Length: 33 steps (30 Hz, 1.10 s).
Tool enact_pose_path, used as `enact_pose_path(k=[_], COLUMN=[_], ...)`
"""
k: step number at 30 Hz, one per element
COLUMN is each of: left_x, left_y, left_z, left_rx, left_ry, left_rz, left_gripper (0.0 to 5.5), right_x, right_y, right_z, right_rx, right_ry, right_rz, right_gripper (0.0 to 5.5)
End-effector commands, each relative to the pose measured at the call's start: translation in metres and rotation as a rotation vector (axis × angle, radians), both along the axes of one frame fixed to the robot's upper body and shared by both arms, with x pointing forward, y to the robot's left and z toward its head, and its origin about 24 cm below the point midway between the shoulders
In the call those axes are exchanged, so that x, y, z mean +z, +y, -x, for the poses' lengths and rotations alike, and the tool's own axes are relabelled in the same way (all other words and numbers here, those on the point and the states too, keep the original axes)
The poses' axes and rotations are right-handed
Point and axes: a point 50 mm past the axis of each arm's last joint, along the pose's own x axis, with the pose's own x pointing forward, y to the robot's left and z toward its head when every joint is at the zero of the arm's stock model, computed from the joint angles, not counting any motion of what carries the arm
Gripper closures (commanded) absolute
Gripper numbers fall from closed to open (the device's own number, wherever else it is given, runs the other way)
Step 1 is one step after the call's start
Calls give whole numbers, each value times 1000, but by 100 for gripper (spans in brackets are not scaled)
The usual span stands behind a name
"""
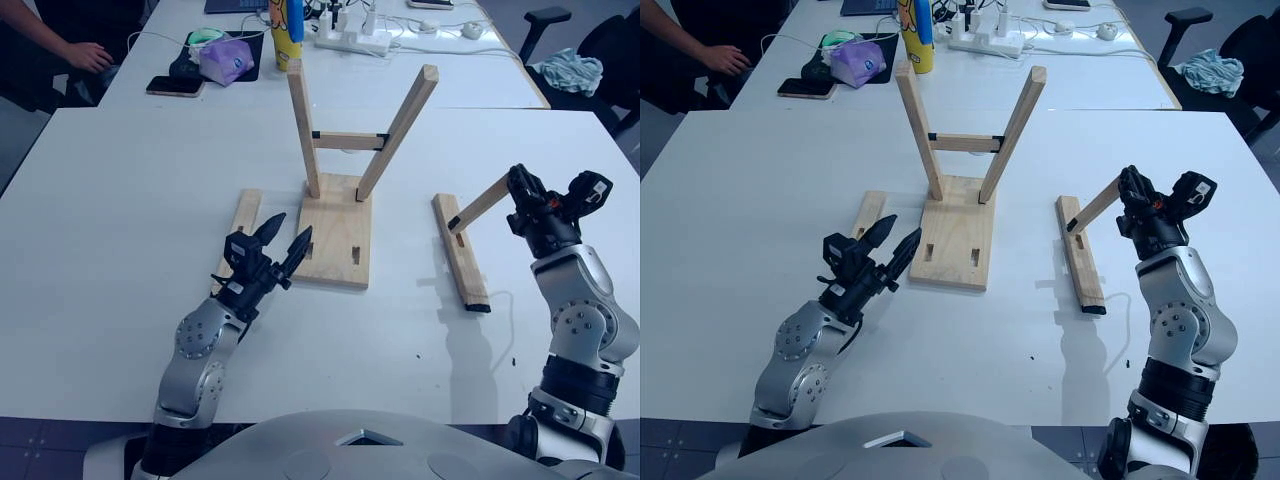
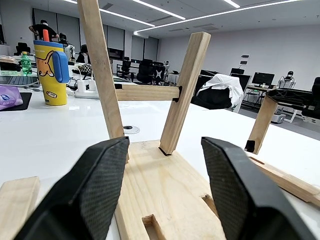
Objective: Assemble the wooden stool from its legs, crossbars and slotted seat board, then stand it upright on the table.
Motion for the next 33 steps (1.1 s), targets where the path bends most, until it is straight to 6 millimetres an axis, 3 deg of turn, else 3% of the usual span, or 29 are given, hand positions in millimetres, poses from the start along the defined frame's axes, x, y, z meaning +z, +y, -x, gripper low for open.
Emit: enact_pose_path(k=[1,20,24,29,33], left_x=[-2,-3,-2,2,3], left_y=[1,0,-1,1,3], left_z=[-1,-1,-2,-4,-5], left_rx=[-1,0,-12,-40,-47], left_ry=[7,7,3,-4,-3], left_rz=[-13,-23,-30,-51,-57], left_gripper=[283,283,283,283,283], right_x=[-4,-19,-39,-84,-97], right_y=[-7,-1,18,33,38], right_z=[4,2,6,40,52], right_rx=[-14,2,51,65,77], right_ry=[21,32,15,67,59], right_rz=[34,91,150,229,300], right_gripper=[506,506,506,506,506])
